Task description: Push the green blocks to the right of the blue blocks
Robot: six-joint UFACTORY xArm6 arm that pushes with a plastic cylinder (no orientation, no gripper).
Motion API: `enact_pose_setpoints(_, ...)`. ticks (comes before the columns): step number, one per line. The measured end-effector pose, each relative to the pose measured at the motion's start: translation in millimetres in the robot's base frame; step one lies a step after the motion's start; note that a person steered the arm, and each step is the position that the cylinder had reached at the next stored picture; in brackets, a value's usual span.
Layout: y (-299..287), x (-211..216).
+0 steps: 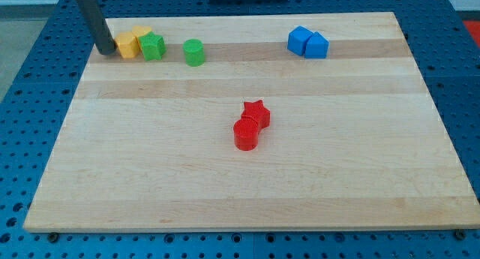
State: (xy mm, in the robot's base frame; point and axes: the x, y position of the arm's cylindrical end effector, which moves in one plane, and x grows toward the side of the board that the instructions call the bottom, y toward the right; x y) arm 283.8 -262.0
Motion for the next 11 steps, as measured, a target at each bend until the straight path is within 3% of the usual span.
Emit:
enact_pose_setpoints(2,34,-19)
enact_pose_setpoints(7,59,-3)
enact_pose_setpoints(11,126,8)
